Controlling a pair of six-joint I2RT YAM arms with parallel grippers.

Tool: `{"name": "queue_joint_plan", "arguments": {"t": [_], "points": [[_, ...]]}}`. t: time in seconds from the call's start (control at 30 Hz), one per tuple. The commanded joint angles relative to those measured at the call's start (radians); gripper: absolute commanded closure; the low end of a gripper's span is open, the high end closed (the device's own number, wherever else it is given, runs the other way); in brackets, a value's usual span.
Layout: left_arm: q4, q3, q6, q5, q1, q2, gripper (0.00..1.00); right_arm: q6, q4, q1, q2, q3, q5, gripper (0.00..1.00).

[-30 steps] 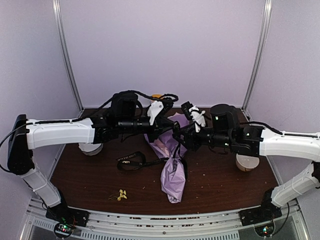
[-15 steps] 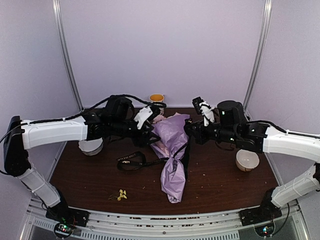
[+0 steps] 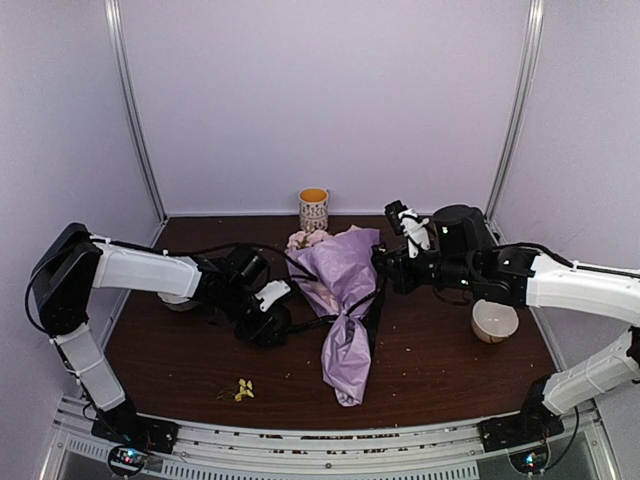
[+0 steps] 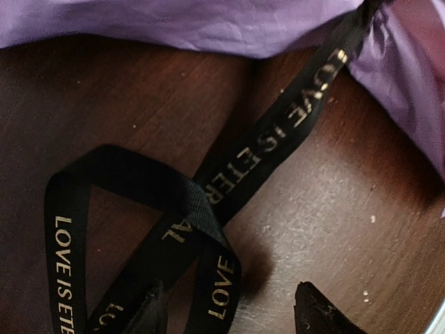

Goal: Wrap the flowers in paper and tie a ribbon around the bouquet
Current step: Tie the half-tied ribbon around the folded bouquet.

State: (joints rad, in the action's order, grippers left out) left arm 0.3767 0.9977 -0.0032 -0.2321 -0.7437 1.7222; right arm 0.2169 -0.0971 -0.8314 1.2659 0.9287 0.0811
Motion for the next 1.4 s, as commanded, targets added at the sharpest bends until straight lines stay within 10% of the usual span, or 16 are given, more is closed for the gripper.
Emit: {"name": "queue_joint_plan", "arguments": {"t": [0.0, 0.27, 0.7, 1.13, 1.37], "points": [[0.012, 0.009, 0.025, 0.051, 0.002, 0.05, 0.41, 0.011, -0.019, 0.007, -0.008, -0.008, -0.031, 1.0], [0.0, -0.009, -0.029, 0.168, 0.009, 0.046, 0.99, 0.041, -0.048, 0.042, -0.04, -0.033, -0.075, 1.0], [-0.327, -0.434, -0.347, 0.28, 0.356, -0.44, 1.0, 0.163, -0.021, 0.263, -0.166, -0.3, -0.031, 1.0], [-0.132, -0.587, -0.525, 0.883, 0.378, -1.087, 1.0, 0.236, 0.118, 0.496, -0.103, -0.48, 0.132, 1.0], [-0.066, -0.603, -0.568, 0.947, 0.385, -1.211, 1.0, 0.245, 0.162, 0.549, -0.028, -0.505, 0.179, 1.0]]}}
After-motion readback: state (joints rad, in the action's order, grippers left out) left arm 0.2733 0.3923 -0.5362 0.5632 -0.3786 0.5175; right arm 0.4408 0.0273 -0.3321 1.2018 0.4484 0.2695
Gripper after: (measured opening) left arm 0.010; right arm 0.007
